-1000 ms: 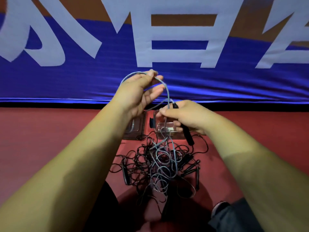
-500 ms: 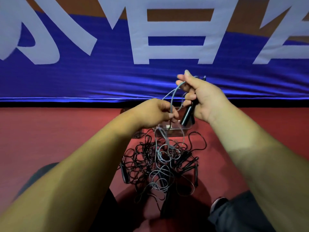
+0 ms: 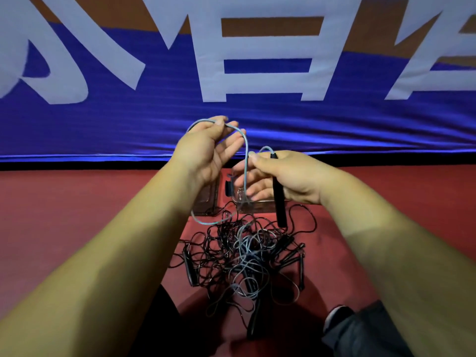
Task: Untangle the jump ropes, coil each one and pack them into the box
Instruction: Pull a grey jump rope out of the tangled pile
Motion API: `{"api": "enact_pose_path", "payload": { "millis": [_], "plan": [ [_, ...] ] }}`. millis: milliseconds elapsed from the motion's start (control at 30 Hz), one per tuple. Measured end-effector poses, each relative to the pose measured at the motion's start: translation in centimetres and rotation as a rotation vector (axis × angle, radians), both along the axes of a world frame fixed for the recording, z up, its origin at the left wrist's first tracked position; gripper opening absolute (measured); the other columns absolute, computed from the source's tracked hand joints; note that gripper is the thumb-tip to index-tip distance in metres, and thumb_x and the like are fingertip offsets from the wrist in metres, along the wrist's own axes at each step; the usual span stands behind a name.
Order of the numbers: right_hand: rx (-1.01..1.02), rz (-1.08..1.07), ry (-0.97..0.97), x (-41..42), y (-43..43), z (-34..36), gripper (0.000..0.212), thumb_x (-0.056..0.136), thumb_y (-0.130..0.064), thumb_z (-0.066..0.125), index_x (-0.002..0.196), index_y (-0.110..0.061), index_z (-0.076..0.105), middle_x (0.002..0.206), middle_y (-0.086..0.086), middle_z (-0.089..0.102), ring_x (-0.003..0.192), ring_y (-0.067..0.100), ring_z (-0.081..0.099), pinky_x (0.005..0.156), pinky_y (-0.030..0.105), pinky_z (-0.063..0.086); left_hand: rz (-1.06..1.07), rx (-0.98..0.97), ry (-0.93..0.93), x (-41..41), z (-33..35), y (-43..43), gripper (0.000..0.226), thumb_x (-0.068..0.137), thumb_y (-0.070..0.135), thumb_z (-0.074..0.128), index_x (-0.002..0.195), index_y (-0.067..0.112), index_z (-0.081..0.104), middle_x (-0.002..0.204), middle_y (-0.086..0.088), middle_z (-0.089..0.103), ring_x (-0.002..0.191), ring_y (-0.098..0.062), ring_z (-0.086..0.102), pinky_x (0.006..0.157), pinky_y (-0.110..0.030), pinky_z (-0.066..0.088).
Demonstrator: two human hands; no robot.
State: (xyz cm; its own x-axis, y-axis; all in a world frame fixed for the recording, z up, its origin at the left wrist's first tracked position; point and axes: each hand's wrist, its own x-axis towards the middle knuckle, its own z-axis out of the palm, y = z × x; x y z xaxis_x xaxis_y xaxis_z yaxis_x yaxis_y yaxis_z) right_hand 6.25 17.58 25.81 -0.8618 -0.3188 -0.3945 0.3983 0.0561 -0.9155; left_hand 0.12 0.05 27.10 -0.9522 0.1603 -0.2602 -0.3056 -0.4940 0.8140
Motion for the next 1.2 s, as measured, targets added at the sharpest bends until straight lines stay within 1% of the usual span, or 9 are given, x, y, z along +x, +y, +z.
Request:
{"api": "enact_pose_path", "payload": {
  "millis": [133,300,467,567,700,767,867,1000,1200],
  "plan": [
    [0.004,-0.143,0.088,-0.3,-0.4,0.3,0.023,0.110,-0.020,0.058,0.106,-0.002,0.071,0.084,0.012,0.077,0.061,0.013,0.065,0.064,0.029,0.064,-0.089,-0.187,-0.040,-0.1,-0.7,0.1,0.022,0.113,0.027,0.045,0.120,0.010,0.056,0.111,-0.016,0.073,0.086,-0.025,0.078,0.069,-0.034,0.064],
    [-0.317,-0.444,-0.005,-1.1,-0.3,1.8,0.022,0.109,-0.021,0.058,0.106,-0.004,0.072,0.086,0.009,0.080,0.060,0.012,0.070,0.061,0.027,0.063,-0.485,-0.328,-0.022,1.7,-0.7,0.6,0.032,0.101,0.002,0.042,0.125,-0.002,0.063,0.099,-0.012,0.073,0.092,-0.029,0.074,0.080,-0.039,0.063],
    [-0.564,-0.628,-0.041,-1.9,0.7,2.5,0.022,0.112,-0.019,0.051,0.107,-0.006,0.068,0.094,0.008,0.082,0.068,0.012,0.075,0.063,0.027,0.063,-0.969,-0.686,0.333,2.8,-2.6,0.4,0.027,0.095,-0.001,0.061,0.121,0.002,0.068,0.128,-0.028,0.067,0.113,-0.031,0.062,0.112,-0.052,0.044],
    [-0.503,-0.668,-0.080,-2.7,1.3,1.5,0.028,0.114,-0.019,0.044,0.117,0.000,0.065,0.100,0.014,0.082,0.062,0.012,0.072,0.055,0.025,0.059,-0.858,-0.728,0.333,2.9,-2.7,0.5,0.016,0.104,0.006,0.059,0.115,0.002,0.069,0.118,-0.022,0.074,0.114,-0.038,0.070,0.110,-0.050,0.051],
    [0.120,-0.405,-0.133,-2.2,1.9,0.3,0.024,0.110,-0.019,0.051,0.120,-0.012,0.072,0.087,-0.002,0.080,0.046,0.005,0.052,0.048,0.021,0.051,-0.517,-0.415,0.121,1.8,-1.0,0.2,0.018,0.106,0.015,0.058,0.118,0.006,0.067,0.111,-0.013,0.078,0.089,-0.021,0.077,0.083,-0.032,0.064],
    [0.254,-0.179,-0.159,-1.2,1.8,0.1,0.021,0.110,-0.021,0.052,0.115,-0.018,0.073,0.104,0.001,0.081,0.044,0.004,0.039,0.055,0.025,0.048,-0.345,-0.268,0.028,1.1,-0.5,-0.2,0.019,0.106,0.015,0.059,0.119,0.004,0.065,0.109,-0.012,0.079,0.085,-0.020,0.078,0.071,-0.027,0.065],
    [0.125,0.083,-0.194,-0.3,1.2,0.0,0.030,0.114,-0.020,0.044,0.131,-0.013,0.068,0.124,0.010,0.078,0.056,0.007,0.052,0.063,0.030,0.057,-0.181,-0.135,-0.069,0.2,-0.6,-0.5,0.010,0.106,0.013,0.057,0.106,0.004,0.063,0.097,-0.011,0.078,0.082,-0.025,0.079,0.065,-0.026,0.064],
    [-0.002,0.088,-0.153,-0.2,0.6,0.3,0.031,0.114,-0.023,0.047,0.126,-0.004,0.069,0.121,0.018,0.077,0.087,0.021,0.075,0.079,0.031,0.064,-0.040,-0.089,-0.130,-0.9,-1.3,-0.9,0.020,0.110,0.018,0.051,0.098,0.007,0.062,0.096,-0.013,0.071,0.077,-0.022,0.077,0.067,-0.029,0.065],
    [-0.133,-0.220,-0.006,-0.8,-0.1,1.2,0.021,0.110,-0.022,0.056,0.106,-0.008,0.072,0.090,0.009,0.081,0.058,0.011,0.067,0.055,0.023,0.057,-0.298,-0.295,-0.177,-0.3,-1.7,-0.8,0.027,0.112,0.017,0.038,0.119,0.016,0.065,0.107,-0.007,0.078,0.088,-0.019,0.076,0.081,-0.035,0.062]
  ]
}}
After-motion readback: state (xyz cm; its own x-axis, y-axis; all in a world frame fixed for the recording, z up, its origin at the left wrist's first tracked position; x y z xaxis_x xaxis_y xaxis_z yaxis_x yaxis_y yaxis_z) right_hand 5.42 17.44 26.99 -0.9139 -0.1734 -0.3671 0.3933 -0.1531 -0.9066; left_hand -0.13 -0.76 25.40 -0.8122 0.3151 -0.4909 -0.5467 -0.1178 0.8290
